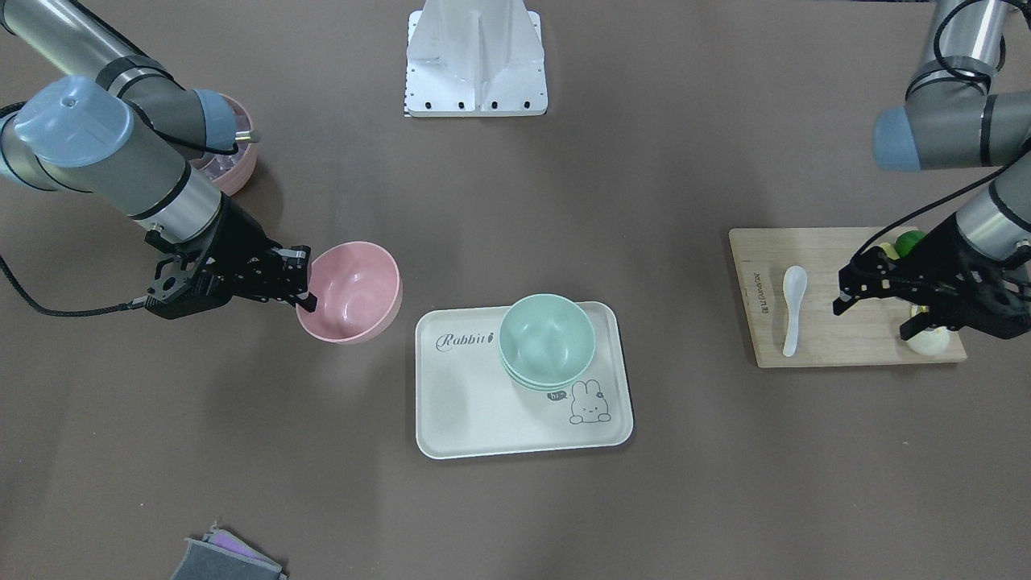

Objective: Stack pink bowl on green and place spoon
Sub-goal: 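Lift the pink bowl with the right gripper while the left grasps the white spoon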

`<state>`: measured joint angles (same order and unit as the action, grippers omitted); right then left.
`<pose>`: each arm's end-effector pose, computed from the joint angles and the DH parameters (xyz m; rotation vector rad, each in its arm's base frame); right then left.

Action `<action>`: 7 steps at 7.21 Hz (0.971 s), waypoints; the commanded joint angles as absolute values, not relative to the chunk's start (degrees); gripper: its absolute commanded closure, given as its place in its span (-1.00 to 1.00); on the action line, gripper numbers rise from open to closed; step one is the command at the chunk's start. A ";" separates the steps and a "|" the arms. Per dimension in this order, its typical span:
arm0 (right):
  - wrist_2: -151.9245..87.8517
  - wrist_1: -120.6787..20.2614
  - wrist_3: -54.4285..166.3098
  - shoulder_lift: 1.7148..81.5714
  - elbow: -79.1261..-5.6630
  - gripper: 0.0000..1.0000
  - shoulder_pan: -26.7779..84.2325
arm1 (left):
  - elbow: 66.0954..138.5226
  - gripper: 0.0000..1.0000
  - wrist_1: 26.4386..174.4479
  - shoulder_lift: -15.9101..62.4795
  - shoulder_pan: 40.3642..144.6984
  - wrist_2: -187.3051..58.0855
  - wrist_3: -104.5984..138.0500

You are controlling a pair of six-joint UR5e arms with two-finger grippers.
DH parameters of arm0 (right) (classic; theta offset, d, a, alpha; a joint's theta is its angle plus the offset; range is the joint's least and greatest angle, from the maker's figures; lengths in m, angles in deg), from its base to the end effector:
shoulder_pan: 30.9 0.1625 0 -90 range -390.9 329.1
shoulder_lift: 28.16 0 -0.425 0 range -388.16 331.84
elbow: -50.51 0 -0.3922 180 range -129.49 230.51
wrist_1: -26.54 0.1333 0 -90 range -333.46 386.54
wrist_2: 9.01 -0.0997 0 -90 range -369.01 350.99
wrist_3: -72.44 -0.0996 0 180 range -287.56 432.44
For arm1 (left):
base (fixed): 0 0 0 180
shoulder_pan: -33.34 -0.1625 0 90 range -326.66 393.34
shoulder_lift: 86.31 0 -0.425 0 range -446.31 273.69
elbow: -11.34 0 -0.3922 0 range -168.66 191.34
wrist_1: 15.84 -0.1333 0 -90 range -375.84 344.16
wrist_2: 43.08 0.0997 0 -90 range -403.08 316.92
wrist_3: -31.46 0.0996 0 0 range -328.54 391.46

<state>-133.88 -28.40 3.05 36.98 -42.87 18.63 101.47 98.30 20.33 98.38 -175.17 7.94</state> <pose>-0.3586 -0.5380 0.3102 0.1676 -1.1821 0.1074 0.2017 -0.5911 0.4471 0.3328 0.9208 0.2851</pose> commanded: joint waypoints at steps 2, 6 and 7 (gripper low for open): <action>-133.91 -31.63 0.99 33.72 -42.83 1.00 21.03 | 99.33 -0.94 102.78 17.16 93.29 -169.50 7.55; -133.91 -31.91 0.64 31.78 -42.65 1.00 21.83 | 96.24 -0.94 105.89 17.05 89.78 -168.32 5.46; -133.82 -31.91 0.64 31.78 -42.56 1.00 21.92 | 96.24 -0.76 105.89 17.40 88.98 -168.32 3.61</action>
<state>-133.89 -31.89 0.72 32.02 -42.63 21.80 96.33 105.78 17.07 90.17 -168.36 5.64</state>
